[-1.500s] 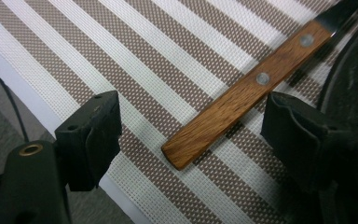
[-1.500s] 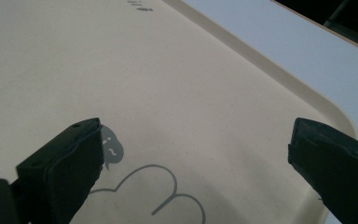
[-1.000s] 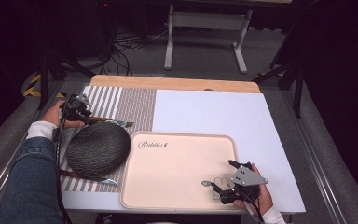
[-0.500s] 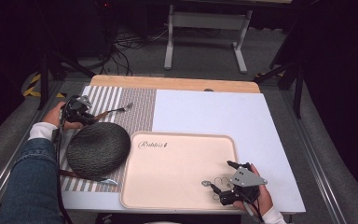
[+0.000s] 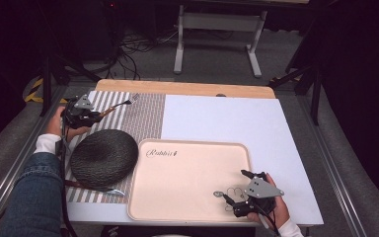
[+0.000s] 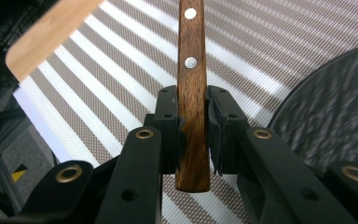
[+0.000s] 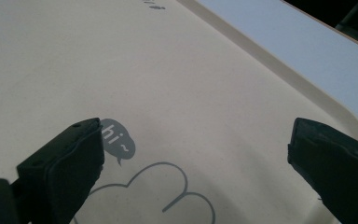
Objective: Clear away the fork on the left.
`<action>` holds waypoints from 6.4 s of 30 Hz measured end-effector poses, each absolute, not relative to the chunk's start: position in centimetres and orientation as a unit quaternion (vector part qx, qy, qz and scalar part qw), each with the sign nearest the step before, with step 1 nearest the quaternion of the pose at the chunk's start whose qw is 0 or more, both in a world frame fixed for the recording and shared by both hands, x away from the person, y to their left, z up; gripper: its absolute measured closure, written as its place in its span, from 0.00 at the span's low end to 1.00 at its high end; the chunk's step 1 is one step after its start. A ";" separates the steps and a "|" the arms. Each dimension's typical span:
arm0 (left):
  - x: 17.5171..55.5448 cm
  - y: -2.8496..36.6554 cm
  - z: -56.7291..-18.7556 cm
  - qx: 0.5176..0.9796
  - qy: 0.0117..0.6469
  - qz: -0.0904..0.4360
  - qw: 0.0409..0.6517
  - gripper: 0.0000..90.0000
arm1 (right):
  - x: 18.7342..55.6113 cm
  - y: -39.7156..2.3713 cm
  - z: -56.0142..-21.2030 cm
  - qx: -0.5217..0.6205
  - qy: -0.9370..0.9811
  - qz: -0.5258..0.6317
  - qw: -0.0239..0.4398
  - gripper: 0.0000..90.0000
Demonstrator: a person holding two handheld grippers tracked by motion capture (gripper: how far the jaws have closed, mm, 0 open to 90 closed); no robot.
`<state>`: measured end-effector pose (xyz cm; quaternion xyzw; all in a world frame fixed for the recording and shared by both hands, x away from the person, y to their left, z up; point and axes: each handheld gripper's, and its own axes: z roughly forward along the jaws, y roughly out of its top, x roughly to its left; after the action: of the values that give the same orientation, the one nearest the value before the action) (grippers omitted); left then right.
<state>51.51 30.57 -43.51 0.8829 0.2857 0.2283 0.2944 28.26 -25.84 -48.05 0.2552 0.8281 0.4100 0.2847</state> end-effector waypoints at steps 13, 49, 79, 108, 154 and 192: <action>47.1 28.3 -41.7 0.858 0.252 0.258 0.367 0.84 | 28.1 -26.1 -47.6 0.258 0.819 0.420 0.293 0.05; 34.1 16.4 -43.2 0.892 0.066 0.206 0.396 0.84 | 28.6 -27.8 -47.1 0.311 0.784 0.426 0.328 0.05; 31.1 13.4 -45.8 0.921 0.025 0.152 0.357 0.84 | 28.8 -28.0 -47.1 0.323 0.778 0.415 0.343 0.06; 30.9 14.6 -45.6 0.894 0.052 0.064 0.440 0.94 | 28.7 -28.1 -47.1 0.325 0.776 0.416 0.345 0.07; 32.6 2.0 -46.8 0.938 -0.131 0.094 0.307 1.00 | 29.2 -28.0 -47.5 0.331 0.779 0.418 0.329 0.08; 37.0 5.5 -46.2 0.955 -0.008 0.158 0.250 1.00 | 29.1 -27.9 -47.6 0.324 0.784 0.417 0.326 0.08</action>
<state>36.95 5.50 -46.22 0.9552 -0.0076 0.1583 0.2500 29.06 -27.92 -47.56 0.3236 0.7841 0.4170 0.3264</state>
